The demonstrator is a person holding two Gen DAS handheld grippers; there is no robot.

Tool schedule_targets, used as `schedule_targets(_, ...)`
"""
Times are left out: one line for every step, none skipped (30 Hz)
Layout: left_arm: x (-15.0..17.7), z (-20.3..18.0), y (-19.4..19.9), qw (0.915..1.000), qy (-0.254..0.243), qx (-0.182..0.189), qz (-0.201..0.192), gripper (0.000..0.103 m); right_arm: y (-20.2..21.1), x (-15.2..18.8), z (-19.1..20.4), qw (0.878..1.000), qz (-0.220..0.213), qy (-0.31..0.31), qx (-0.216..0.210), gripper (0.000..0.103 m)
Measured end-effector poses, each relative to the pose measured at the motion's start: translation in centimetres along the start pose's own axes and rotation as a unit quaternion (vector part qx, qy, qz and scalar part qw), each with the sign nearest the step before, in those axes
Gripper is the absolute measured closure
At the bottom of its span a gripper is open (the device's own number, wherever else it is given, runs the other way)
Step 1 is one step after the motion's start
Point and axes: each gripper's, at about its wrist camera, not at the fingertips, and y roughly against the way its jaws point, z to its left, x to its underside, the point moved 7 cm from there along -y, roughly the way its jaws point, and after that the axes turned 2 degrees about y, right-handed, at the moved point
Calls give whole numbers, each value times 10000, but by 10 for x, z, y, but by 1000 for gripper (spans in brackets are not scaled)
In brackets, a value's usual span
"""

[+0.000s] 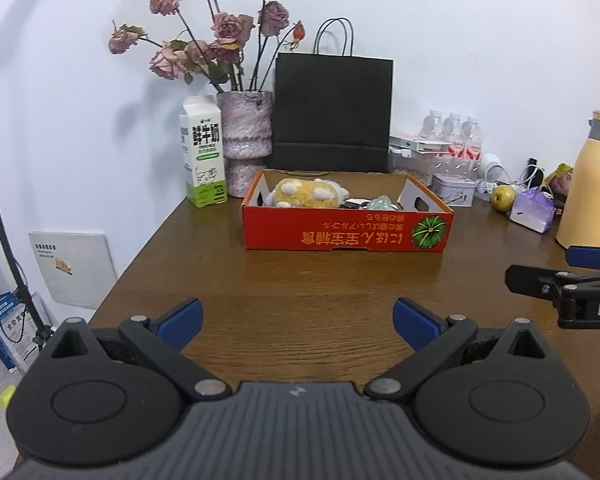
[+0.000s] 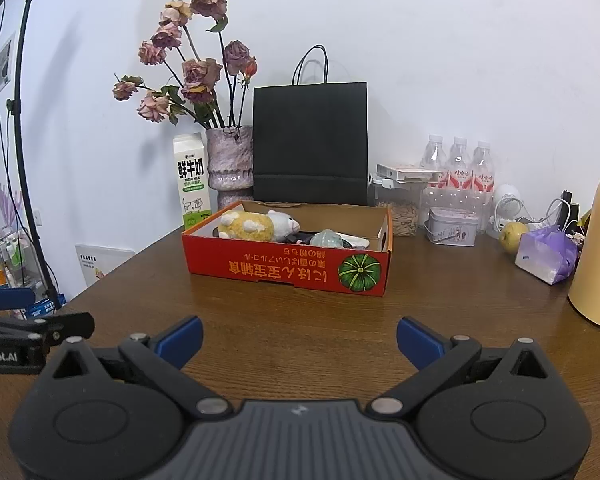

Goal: Organize objects

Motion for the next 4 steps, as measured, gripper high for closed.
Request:
schedule_targets(0,-1,0,10000,5,19,-10,0,0,1,0,10000,3,2,-2,0)
schedule_targets(0,0,0,10000,18,27,-22,0,0,2,0,10000,6,6,-4,0)
schedule_targets(0,0,0,10000,32,8,-34,0,-1,3,0,10000,11,12,-5,0)
schedule_targets(0,1,0,10000,43,-14,-37,0,-1,4,0,10000,15,15,-4,0)
